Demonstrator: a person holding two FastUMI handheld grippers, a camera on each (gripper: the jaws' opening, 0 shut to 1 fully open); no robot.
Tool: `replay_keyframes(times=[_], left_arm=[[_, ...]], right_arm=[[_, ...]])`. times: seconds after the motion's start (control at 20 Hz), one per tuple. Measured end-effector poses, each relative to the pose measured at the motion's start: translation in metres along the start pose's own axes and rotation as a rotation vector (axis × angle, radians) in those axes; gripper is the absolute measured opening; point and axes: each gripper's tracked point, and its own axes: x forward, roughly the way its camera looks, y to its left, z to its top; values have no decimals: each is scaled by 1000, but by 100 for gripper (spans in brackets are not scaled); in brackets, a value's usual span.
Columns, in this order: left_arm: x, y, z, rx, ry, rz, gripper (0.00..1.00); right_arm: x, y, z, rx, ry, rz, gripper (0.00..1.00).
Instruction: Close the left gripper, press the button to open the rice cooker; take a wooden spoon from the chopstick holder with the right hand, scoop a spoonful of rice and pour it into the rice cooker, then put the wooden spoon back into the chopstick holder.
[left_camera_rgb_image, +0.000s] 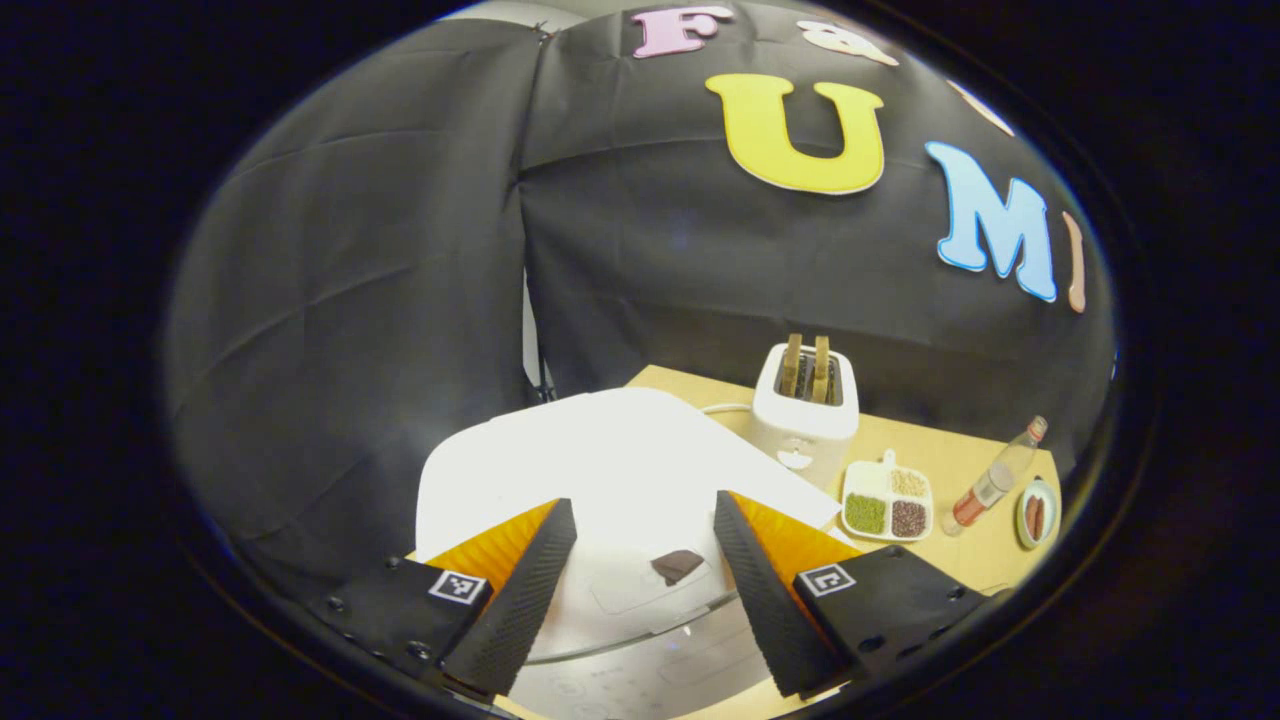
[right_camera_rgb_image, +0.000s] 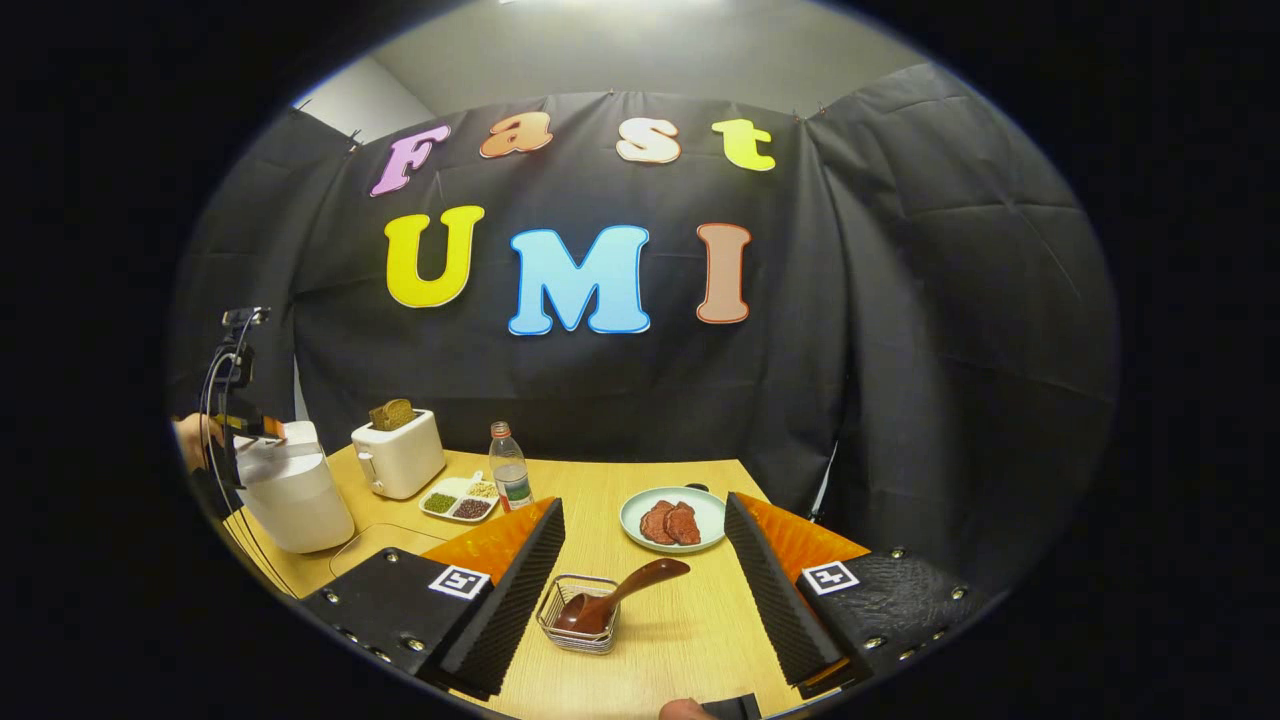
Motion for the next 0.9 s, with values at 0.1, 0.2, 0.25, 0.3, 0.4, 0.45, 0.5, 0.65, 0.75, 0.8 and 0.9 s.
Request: replay_keyframes(times=[0.1,0.2,0.25,0.3,0.4,0.45,0.5,0.65,0.75,0.8,0.9], left_arm=[[2,-2,-5,27,17,-7,98],[3,-1,-7,47,15,-7,100],[4,-1,-9,21,15,-3,100],[3,-3,-4,-2,-3,0,99],[1,-2,-2,17,-24,-9,99],[4,-3,-2,33,-25,-26,100],[0,-5,-3,45,-22,-42,100],[-18,-11,14,58,-94,-82,96],[-43,-18,35,63,-185,-125,98],[-62,-21,45,58,-231,-150,98],[-96,-25,61,46,-300,-190,98]], right_arm=[[1,5,-3,4,9,8,98],[5,10,-5,-5,14,15,98],[6,14,-3,-9,12,21,98],[7,19,0,-7,6,29,98],[8,34,8,7,-9,54,98],[8,41,14,8,-19,64,98],[9,45,21,6,-29,64,98],[9,61,45,-12,-78,72,98],[7,71,57,-18,-101,75,98],[6,75,62,-16,-111,81,98],[5,86,69,0,-118,97,98]])
